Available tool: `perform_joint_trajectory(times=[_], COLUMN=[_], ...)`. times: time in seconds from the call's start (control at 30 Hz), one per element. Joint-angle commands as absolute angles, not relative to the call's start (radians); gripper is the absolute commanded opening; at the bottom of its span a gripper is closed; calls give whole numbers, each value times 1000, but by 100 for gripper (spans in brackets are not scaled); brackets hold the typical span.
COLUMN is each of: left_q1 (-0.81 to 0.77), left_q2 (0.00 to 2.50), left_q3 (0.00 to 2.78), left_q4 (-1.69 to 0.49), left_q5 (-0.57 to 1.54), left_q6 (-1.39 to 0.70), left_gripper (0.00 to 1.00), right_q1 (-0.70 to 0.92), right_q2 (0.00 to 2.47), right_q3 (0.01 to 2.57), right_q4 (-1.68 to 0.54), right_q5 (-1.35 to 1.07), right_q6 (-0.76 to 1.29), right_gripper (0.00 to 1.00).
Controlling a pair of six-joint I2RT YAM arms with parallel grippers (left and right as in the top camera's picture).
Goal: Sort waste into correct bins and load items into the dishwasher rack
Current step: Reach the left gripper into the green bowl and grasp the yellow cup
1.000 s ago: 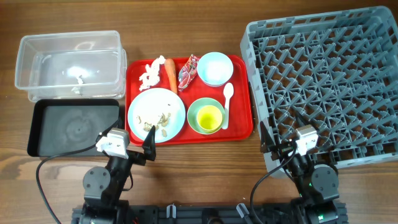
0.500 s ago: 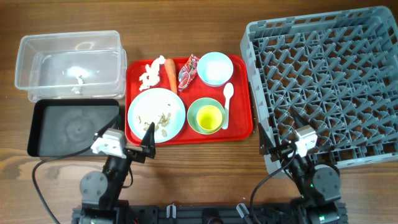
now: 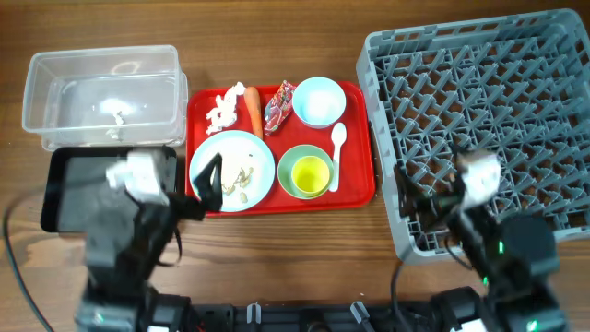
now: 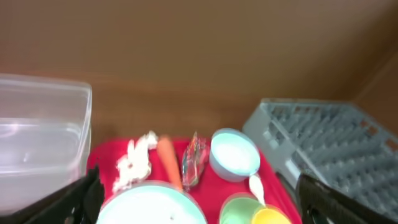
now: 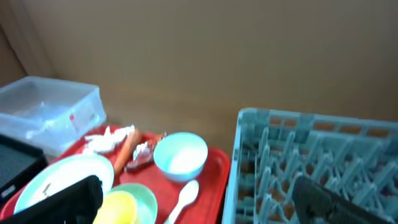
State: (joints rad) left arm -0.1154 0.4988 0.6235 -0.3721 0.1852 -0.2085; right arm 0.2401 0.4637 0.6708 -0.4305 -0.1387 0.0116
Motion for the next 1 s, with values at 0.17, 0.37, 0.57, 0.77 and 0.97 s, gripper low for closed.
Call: perform_joint_trajectory(times=[0.17, 0.37, 0.57, 0.77, 0.97], left_q1=[-109, -110, -256, -432, -569], left_q2=[1116, 1303, 1437, 1536, 1628], left_q3=[1284, 1427, 1427, 1427, 1424], left_q4=[-822, -871, -955, -1010, -1048], left_q5=[285, 488, 404, 223, 36], left_q6=[-225, -330, -331, -331, -377], left_gripper=[100, 99, 76, 74, 64], right_q1=[236, 235, 223, 88, 20], right_q2=[1000, 1170, 1226, 1228, 1228], right_q3=[1176, 1261, 1261, 1290, 1301], right_q4=[-796, -856, -873, -911, -948], right_q5=[-183, -402, -152, -92, -155], right_q6=[3, 4, 251, 311, 287], right_gripper=[100, 100, 100, 100, 99])
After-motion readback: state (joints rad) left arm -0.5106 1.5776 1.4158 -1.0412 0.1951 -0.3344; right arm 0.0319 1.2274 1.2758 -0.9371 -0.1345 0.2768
